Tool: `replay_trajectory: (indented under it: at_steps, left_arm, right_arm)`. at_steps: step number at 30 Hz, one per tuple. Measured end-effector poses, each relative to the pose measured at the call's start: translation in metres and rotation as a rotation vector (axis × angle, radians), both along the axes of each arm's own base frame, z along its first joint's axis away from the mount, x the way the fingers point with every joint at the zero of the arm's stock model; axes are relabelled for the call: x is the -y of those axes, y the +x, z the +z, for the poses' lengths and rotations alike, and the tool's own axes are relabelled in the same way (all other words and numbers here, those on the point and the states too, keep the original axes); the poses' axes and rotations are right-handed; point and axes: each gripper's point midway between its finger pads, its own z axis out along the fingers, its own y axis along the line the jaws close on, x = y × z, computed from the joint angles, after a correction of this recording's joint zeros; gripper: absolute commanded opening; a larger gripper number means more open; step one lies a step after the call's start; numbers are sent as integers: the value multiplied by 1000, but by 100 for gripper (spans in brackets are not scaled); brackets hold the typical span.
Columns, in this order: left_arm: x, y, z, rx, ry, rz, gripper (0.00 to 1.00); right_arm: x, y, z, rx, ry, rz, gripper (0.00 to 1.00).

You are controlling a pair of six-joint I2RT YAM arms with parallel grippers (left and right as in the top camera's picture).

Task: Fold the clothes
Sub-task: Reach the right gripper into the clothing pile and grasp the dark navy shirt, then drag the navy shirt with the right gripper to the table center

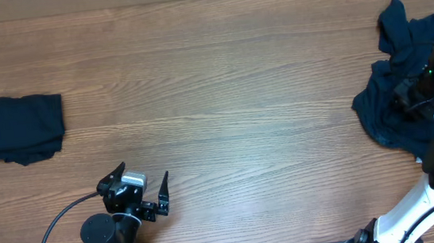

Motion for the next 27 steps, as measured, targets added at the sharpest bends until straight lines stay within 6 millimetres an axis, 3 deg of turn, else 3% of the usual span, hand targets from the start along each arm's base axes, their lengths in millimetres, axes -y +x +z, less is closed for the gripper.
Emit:
replay_trajectory:
  at_steps: [1,3,4,6,8,11,12,16,19,22,25,27]
  left_arm:
    - [0,0,0,0,0,0,100]
    - [0,0,0,0,0,0,100]
    - [0,0,0,0,0,0,100]
    - [0,0,0,0,0,0,100]
    - [0,0,0,0,0,0,100]
    - [0,0,0,0,0,0,100]
    - [0,0,0,0,0,0,100]
    - [0,0,0,0,0,0,100]
    - [0,0,0,0,0,0,100]
    - [0,0,0,0,0,0,100]
    - [0,0,0,0,0,0,100]
    - [0,0,0,0,0,0,100]
  right_arm:
    - [-4,2,4,16,14,10,4]
    - [-17,13,31,101,35,50,4]
    - [-27,27,59,191,32,87,4]
    - [-57,60,136,437,3,195,4]
    - [-119,80,242,759,-17,377,4]
    - [-189,70,311,972,8,559,4]
    - [-213,65,321,1005,42,613,4]
    - [-272,64,304,959,152,717,4]
    - [-329,63,272,867,251,801,4]
    - [-371,56,248,793,289,864,4]
    - [-391,50,236,760,291,896,4]
    - [-392,50,235,758,276,896,4]
